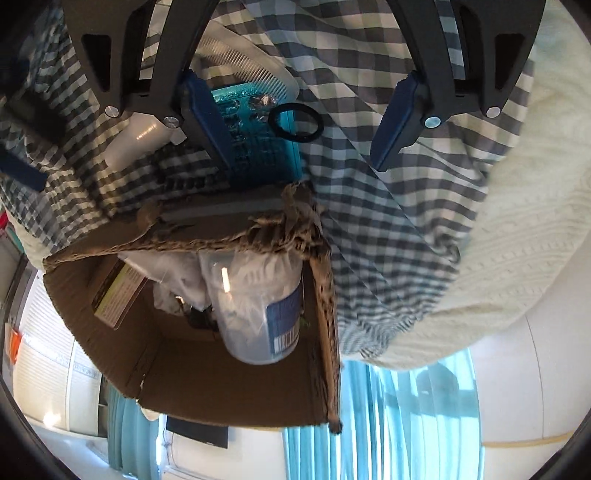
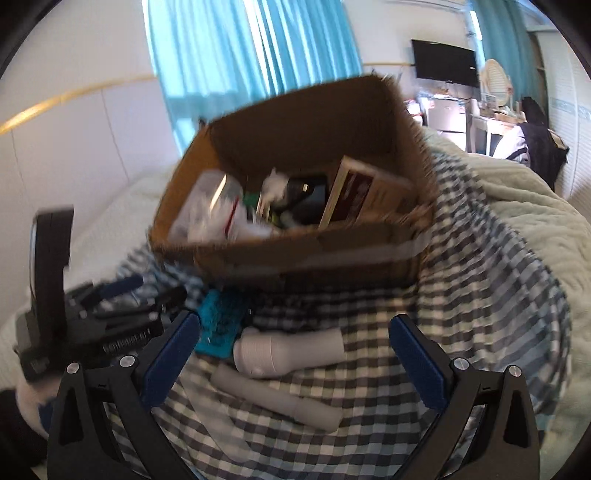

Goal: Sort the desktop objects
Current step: 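Grasp the black hair tie with the left tool while the right grasps the white cylindrical bottle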

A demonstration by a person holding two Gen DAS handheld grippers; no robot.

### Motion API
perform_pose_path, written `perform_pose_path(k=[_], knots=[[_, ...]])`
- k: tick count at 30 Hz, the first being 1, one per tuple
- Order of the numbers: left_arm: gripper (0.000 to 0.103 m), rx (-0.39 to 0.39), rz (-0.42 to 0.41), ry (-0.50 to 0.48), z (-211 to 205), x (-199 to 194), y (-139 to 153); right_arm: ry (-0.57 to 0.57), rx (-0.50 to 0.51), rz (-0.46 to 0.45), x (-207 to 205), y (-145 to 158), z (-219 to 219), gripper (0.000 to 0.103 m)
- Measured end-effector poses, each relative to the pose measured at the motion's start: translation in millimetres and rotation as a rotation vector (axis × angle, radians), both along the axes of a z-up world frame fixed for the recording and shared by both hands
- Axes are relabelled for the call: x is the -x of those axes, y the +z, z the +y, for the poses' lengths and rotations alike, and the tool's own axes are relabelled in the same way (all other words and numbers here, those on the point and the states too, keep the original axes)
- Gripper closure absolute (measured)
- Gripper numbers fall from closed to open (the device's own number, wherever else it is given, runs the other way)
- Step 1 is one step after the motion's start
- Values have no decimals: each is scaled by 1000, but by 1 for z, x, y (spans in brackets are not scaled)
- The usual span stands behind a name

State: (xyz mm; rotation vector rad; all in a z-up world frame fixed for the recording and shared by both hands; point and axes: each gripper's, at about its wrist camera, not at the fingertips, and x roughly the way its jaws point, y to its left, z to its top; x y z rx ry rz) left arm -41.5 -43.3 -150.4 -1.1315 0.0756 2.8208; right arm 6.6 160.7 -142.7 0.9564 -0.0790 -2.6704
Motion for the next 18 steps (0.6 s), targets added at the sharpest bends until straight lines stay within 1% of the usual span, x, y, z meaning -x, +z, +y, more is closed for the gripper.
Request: perform_pose_path(k=[2, 7, 12, 14, 17, 18], knots=[[24, -9, -18, -5, -1, 3, -4, 32, -32, -40, 6, -11, -10, 0], [24, -16, -71, -17, -1, 11, -18, 51, -93, -116, 17, -36, -22, 0], [24, -18, -114, -15, -2, 19, -28, 36, -84, -156, 25, -48, -21, 0], [25, -7, -125, -16, -1, 20, -32, 38, -81, -177, 29, -53, -22, 0], [30, 18, -137, -20, 3, 19, -38, 32, -82, -206, 34, -62, -22, 0], [36, 23, -144, -23, 4, 20, -40, 32, -81, -219, 36, -65, -22, 0]])
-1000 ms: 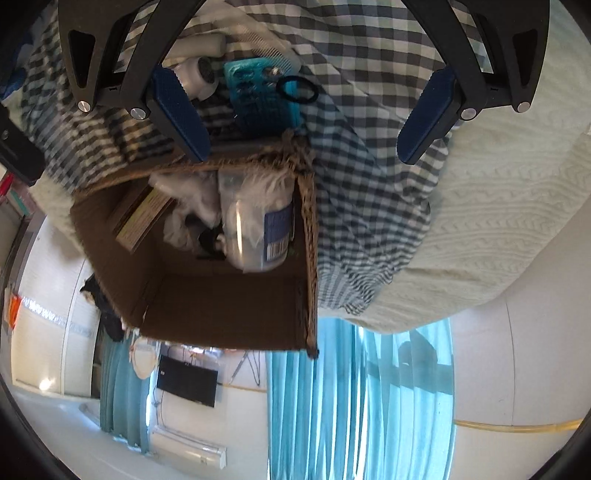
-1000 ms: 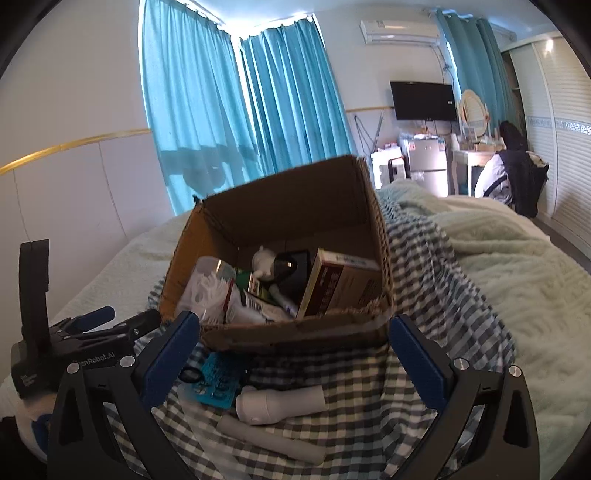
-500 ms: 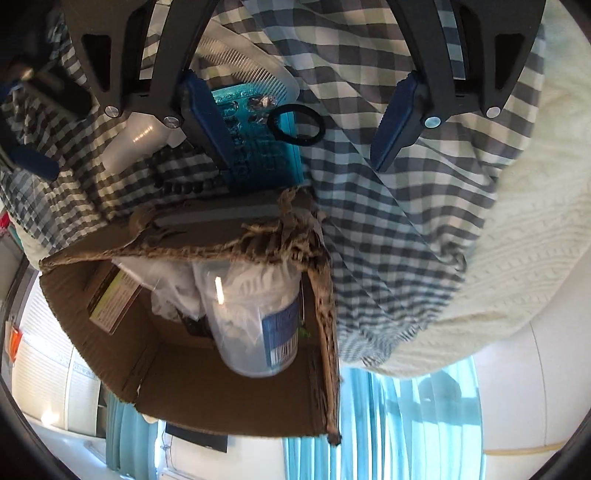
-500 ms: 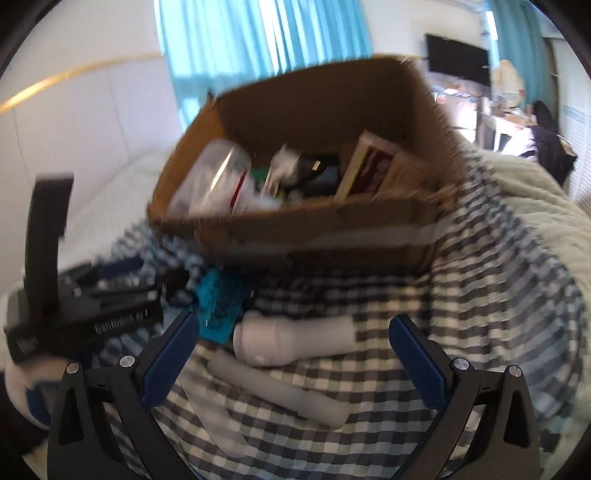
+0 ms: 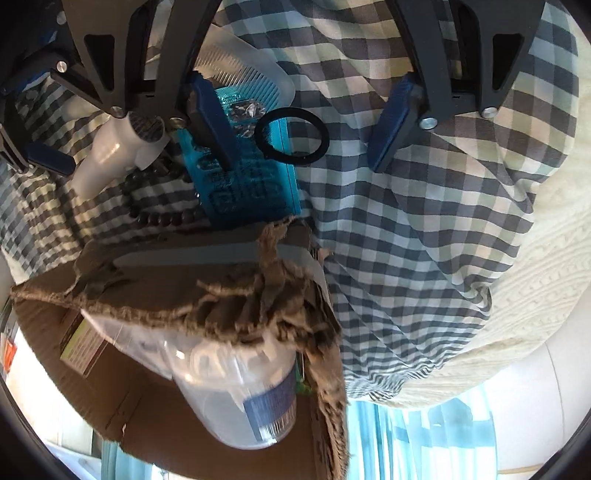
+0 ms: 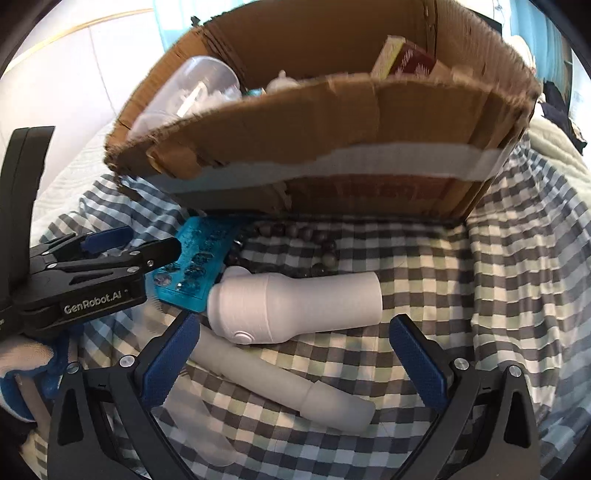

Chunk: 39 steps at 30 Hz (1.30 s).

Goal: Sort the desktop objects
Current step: 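Grasp the black hair tie with the left tool while the right grasps the white cylindrical bottle, then lift the hair tie with the left tool while the right carries the white bottle over the box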

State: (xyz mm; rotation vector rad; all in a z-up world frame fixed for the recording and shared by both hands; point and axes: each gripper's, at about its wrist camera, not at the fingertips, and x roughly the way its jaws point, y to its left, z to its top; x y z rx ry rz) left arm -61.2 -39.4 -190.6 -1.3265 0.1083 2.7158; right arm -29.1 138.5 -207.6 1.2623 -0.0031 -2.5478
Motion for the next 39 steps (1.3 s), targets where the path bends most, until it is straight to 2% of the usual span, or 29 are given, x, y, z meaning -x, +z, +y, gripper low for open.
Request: perform_pose_path(k=[3, 5, 7, 13, 18, 29, 31, 39], knots=[[40, 5, -10, -7, 2, -1, -3, -1, 9, -37, 6, -7, -2, 0], [49, 3, -10, -12, 3, -2, -4, -3, 16, -42, 9, -10, -3, 0], [67, -7, -16, -21, 3, -3, -4, -3, 9, -46, 12, -13, -5, 0], [88, -26, -11, -47, 7, -10, -1, 0, 12, -38, 12, -14, -4, 0], [96, -34, -5, -79, 14, -21, 4, -11, 39, -29, 6, -10, 3, 1], [97, -33, 69, -113, 29, -45, 28, -55, 53, 64, -22, 20, 20, 2], [97, -39, 80, -122, 16, -40, 33, -61, 57, 82, -24, 28, 21, 2], [97, -69, 126, -169, 24, -59, 49, -87, 87, 175, -42, 66, 31, 2]])
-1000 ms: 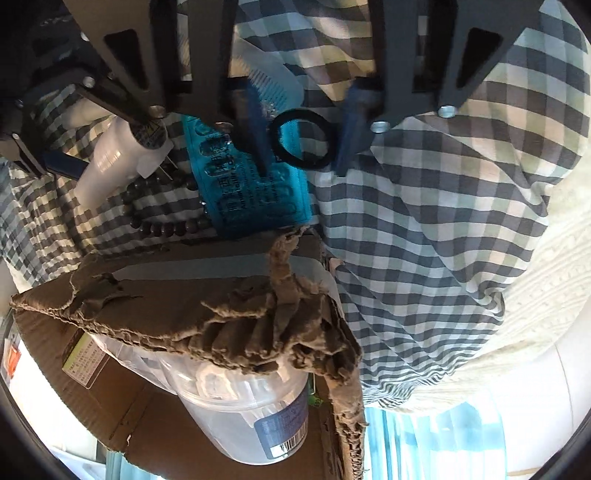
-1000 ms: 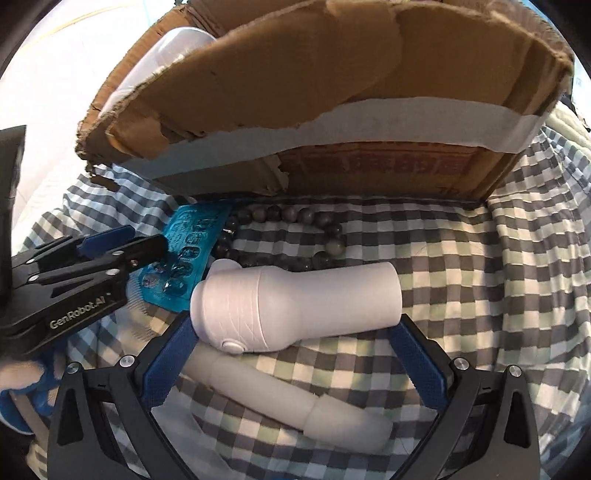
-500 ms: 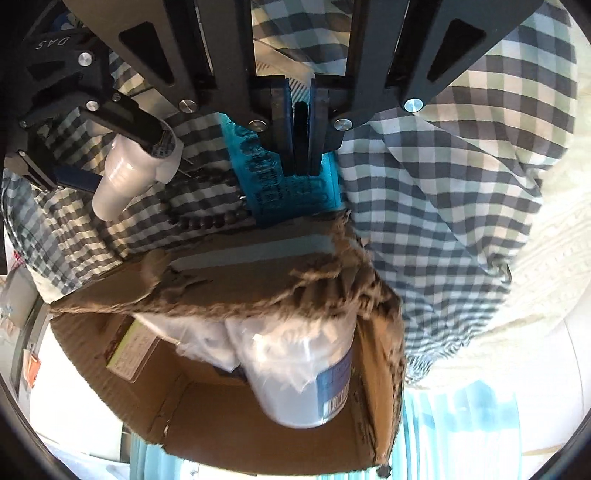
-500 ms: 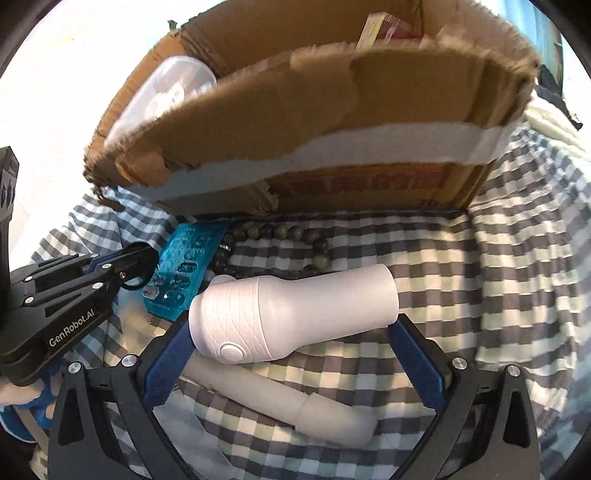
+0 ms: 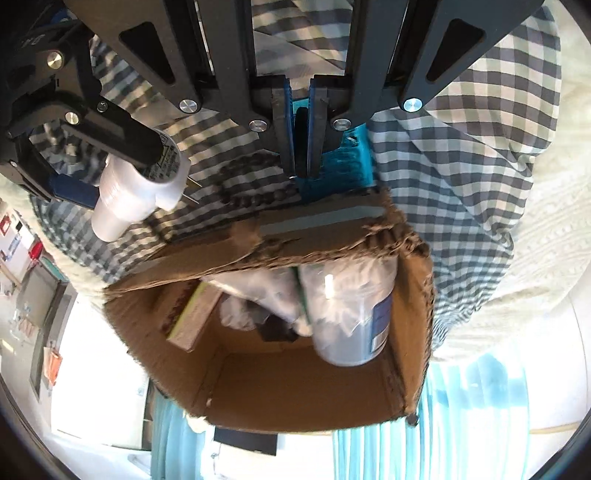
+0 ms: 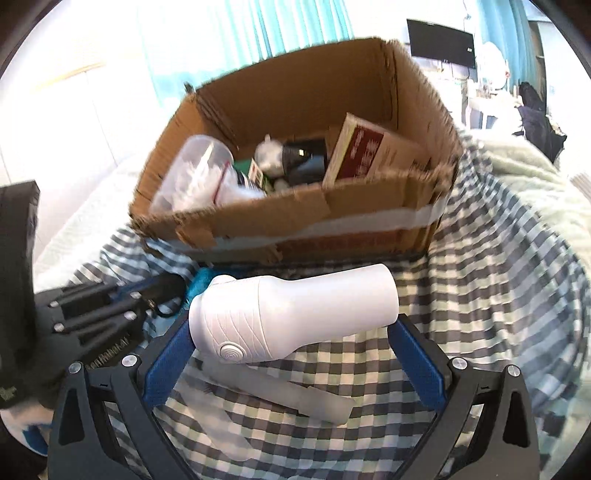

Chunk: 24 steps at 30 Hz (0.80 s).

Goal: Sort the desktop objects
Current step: 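Lift the hair tie with the left tool while the right carries the white bottle over the box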

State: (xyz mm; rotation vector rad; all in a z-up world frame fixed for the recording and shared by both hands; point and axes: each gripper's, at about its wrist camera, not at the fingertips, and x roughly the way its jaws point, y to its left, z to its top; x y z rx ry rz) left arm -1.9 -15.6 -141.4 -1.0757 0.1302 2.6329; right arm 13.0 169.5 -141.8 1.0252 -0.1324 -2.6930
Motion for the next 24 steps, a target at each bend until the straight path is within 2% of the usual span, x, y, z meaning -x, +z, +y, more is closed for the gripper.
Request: perform_pose_path(k=[8, 11, 17, 24], knots=[[97, -36, 75, -20, 17, -5, 30, -42, 7, 119, -18, 19, -7, 2], [97, -58, 100, -31, 18, -9, 40, -58, 25, 153, -25, 29, -2, 2], [97, -51, 173, -36, 26, -13, 60, -74, 37, 217, -32, 50, 4, 2], [97, -84, 213, -36, 23, -14, 91, -90, 70, 278, -39, 75, 13, 2]])
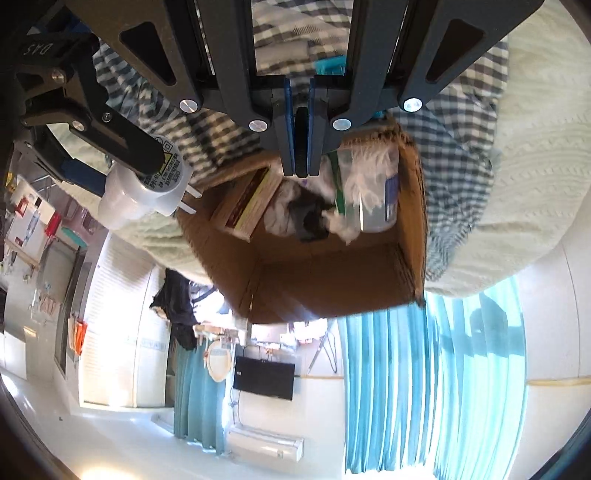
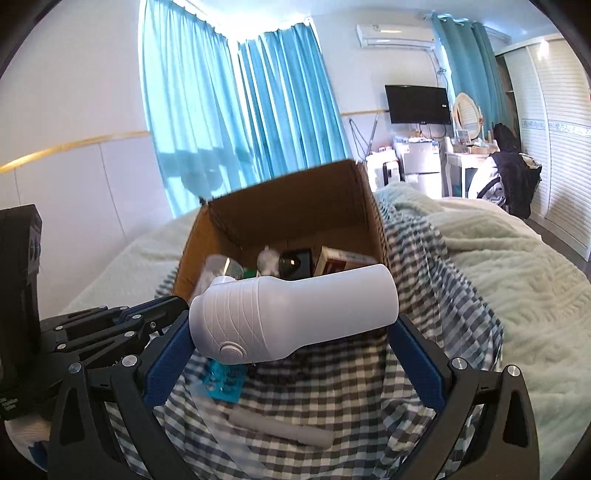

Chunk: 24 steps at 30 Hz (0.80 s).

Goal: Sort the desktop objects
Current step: 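Lift the hair tie with the left tool while the right carries the white bottle over the box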

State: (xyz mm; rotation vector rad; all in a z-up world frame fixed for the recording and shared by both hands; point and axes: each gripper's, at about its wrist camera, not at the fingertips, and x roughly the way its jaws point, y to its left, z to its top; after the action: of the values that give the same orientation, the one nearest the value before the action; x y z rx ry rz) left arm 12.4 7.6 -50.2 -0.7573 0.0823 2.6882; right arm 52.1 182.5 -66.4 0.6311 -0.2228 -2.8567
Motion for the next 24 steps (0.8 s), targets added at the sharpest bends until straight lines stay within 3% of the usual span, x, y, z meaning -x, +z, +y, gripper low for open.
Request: perform_pose_path(k=[13, 24], knots=[[97, -28, 128, 28, -10, 7, 56, -33, -32, 133, 2, 53, 3, 1], [97, -60, 195, 52, -16, 37, 89, -38, -41, 202, 23, 88, 0, 1]])
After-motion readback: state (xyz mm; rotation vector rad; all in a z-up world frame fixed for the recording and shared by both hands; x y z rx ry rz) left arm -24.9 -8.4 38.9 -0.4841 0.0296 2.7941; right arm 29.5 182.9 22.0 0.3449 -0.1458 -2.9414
